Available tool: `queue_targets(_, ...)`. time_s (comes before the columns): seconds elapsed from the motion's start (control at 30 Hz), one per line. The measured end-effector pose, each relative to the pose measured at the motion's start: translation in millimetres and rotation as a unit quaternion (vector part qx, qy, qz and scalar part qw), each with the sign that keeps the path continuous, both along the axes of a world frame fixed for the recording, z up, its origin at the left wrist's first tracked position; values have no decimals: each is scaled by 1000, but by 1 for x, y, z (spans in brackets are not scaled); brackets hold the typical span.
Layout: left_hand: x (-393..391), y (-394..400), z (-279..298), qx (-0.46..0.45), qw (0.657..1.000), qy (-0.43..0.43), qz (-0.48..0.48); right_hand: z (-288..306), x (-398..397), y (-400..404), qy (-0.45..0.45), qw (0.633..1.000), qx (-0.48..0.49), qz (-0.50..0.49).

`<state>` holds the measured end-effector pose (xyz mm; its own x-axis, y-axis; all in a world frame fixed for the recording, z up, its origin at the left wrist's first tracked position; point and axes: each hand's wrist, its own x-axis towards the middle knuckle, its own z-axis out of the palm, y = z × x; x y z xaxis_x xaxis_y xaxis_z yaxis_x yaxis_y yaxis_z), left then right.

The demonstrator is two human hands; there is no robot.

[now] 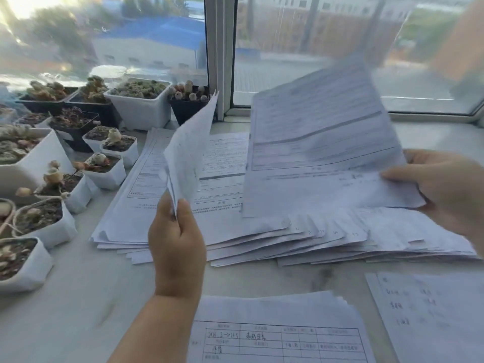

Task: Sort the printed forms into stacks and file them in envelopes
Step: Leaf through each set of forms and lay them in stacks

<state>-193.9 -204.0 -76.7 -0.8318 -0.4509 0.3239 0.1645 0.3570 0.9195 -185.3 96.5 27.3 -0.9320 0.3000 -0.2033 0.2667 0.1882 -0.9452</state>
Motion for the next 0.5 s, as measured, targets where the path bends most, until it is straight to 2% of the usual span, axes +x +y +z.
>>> queue_targets(0.17, 3, 2, 0, -38, 998, 56, -20, -24, -40, -89, -115, 987, 20, 113)
queue_targets(0.3, 2, 1, -3, -70, 992, 72, -75, -54, -60, -126, -176, 974, 10, 145)
queue_targets(0.4, 0, 1, -7, -78, 981, 23, -174, -68, -63, -129, -197, 968, 6, 153)
queue_targets(0.5, -1, 1, -12, -137, 952, -52, -267, -66, -54, -119, -185, 976, -47, 108)
